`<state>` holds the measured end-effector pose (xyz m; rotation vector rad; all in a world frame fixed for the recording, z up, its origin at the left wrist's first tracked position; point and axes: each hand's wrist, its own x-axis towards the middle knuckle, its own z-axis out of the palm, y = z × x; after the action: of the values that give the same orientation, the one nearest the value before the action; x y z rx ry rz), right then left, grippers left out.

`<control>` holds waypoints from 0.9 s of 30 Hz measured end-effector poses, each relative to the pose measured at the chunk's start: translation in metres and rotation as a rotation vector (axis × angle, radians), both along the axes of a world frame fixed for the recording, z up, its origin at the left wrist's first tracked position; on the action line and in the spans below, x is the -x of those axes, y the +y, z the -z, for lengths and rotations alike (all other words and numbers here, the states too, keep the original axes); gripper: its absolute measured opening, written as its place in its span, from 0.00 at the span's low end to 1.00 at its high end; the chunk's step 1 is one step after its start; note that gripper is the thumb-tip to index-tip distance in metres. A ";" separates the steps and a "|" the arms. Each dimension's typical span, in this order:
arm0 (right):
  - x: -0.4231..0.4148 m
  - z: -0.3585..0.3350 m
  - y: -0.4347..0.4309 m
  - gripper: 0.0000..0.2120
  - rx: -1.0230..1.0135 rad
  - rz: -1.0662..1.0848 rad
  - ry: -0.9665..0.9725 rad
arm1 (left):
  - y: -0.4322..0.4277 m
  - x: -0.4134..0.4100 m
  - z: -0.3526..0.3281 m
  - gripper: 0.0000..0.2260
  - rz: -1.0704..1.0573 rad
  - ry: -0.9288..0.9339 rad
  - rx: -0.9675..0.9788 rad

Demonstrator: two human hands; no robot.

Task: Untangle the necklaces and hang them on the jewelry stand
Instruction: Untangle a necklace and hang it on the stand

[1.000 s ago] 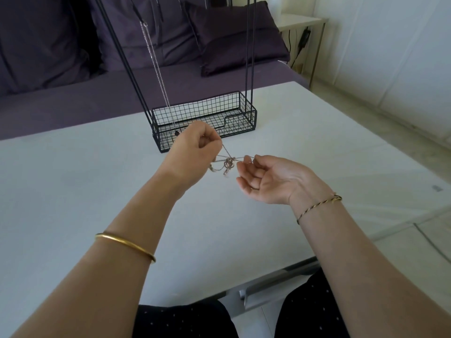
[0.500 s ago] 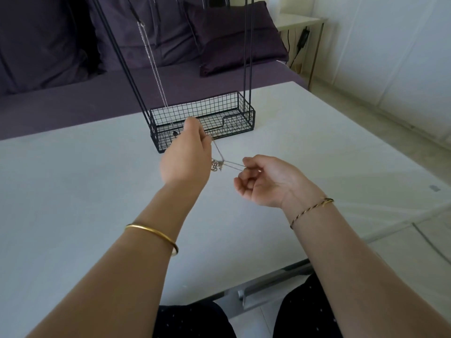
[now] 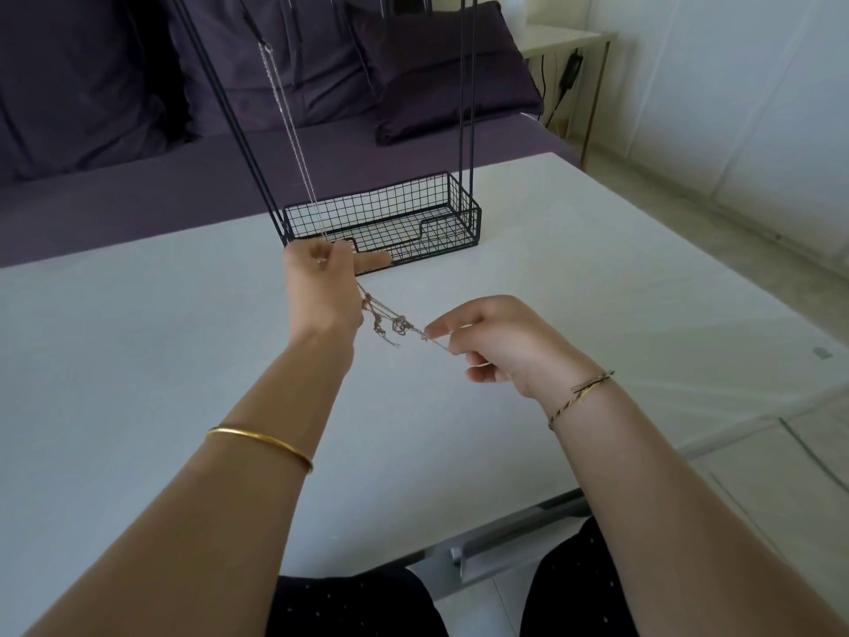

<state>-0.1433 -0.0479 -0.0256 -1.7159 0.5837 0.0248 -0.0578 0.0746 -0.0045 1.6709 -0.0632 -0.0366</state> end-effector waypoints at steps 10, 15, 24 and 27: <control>0.001 -0.006 -0.016 0.17 -0.266 0.168 -0.171 | 0.005 0.004 -0.003 0.06 0.081 0.020 -0.038; 0.000 -0.012 -0.007 0.06 -0.222 0.122 -0.172 | -0.001 0.013 -0.008 0.06 0.205 0.059 -0.013; 0.008 -0.015 0.007 0.01 0.061 -0.180 -0.197 | -0.007 0.021 -0.014 0.05 0.341 0.110 0.025; 0.005 -0.012 0.007 0.03 0.084 -0.166 -0.213 | -0.007 0.021 -0.013 0.05 0.356 0.119 0.030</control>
<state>-0.1487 -0.0407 -0.0134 -1.8173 0.2874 -0.0649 -0.0784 0.0675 0.0086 1.6071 -0.2689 -0.4010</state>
